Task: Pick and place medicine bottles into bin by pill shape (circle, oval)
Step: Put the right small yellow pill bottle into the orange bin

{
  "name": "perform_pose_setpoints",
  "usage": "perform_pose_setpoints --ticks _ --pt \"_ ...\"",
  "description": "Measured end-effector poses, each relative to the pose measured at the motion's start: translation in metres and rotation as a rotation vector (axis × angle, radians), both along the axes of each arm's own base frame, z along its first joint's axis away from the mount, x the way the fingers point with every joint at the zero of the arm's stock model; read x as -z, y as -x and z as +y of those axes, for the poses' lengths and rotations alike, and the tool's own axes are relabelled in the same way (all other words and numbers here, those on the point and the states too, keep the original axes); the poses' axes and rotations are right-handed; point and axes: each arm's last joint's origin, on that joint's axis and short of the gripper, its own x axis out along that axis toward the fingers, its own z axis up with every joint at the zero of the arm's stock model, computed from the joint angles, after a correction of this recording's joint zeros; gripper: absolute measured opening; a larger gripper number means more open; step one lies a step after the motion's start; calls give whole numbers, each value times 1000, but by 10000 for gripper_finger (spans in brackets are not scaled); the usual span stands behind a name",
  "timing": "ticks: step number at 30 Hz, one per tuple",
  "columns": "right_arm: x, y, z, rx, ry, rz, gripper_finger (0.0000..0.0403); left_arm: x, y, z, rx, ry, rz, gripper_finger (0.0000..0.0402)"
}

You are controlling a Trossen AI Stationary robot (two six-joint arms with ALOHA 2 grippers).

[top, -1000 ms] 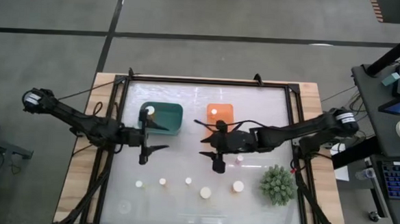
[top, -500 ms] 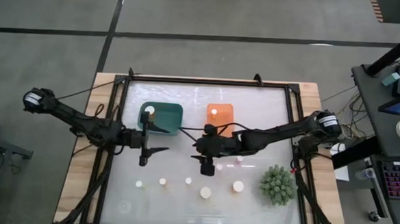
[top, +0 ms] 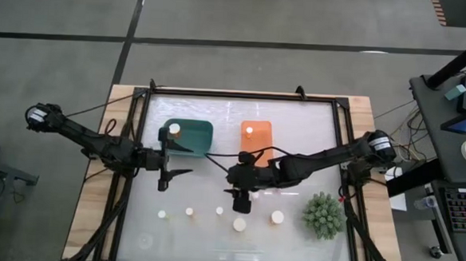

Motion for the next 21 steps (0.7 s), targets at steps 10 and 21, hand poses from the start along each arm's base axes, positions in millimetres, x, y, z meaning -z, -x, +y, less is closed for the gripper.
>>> perform_pose_setpoints --ticks 10,21 --pt "2 -11 13 41 -130 61 196 -1 1 0 -2 -1 -5 251" --pt "21 -27 30 99 -132 263 196 -1 1 1 -10 -41 -6 251"
